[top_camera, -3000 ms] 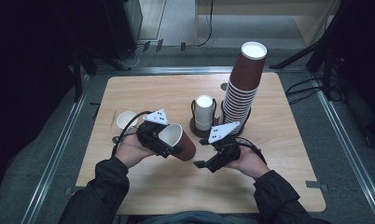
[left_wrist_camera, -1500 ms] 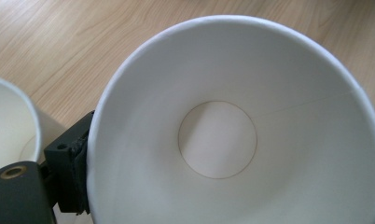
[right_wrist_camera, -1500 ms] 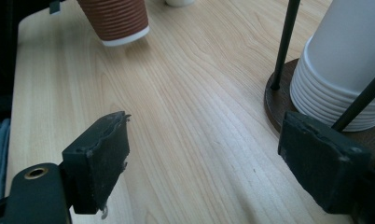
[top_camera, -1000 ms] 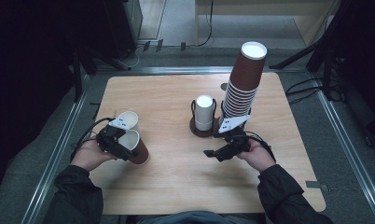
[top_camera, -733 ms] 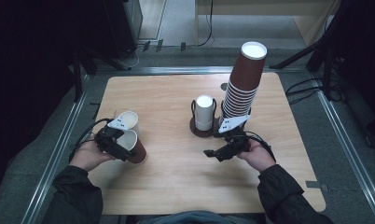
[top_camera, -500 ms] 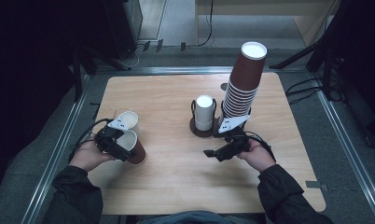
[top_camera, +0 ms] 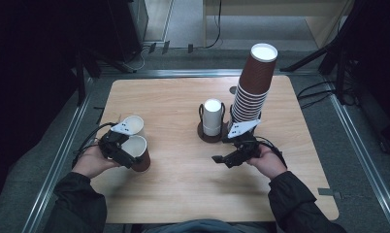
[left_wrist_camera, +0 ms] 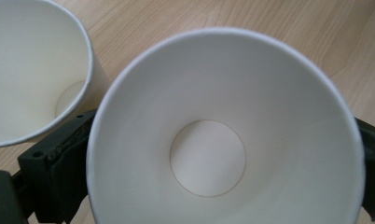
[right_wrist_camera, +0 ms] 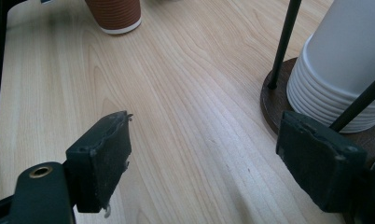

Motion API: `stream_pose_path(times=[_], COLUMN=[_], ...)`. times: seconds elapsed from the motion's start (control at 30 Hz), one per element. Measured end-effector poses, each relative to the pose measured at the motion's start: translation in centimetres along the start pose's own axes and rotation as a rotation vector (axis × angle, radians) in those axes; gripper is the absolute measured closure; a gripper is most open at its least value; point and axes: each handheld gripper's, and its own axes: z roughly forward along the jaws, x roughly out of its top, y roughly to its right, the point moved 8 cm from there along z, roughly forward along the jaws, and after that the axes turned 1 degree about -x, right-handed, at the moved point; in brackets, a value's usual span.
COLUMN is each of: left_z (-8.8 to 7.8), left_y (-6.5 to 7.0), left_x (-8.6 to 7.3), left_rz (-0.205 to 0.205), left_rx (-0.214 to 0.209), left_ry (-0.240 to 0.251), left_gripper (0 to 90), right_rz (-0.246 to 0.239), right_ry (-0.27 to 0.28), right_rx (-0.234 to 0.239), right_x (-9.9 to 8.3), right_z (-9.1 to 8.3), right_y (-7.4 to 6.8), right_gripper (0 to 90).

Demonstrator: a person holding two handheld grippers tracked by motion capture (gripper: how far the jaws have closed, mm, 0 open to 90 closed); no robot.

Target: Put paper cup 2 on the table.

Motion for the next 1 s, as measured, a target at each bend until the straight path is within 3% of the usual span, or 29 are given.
stream_pose_path(times=[0.6,0.77,1.0], left_z=[-1.8,-2.7,-2.6], left_y=[0.5,0.8,1.6], left_x=[1.1,2.2,3.6], left_rz=[-0.008,-0.021,-0.023], left_rx=[-0.025,-0.037,-0.014], left_ry=[0.087,0.141,0.132], left_gripper=[0.0,0.0,0.0], right_rz=[-0.003,-0.004,-0.009], right_ry=[0.002,-0.002,0.002], right_rx=[0.002,0.000,0.001], right_x=[0.0,0.0,0.0], right_z=[0.0,0.0,-0.1], right_y=[0.0,0.0,0.0], right_gripper=[18.1,18.1,18.2])
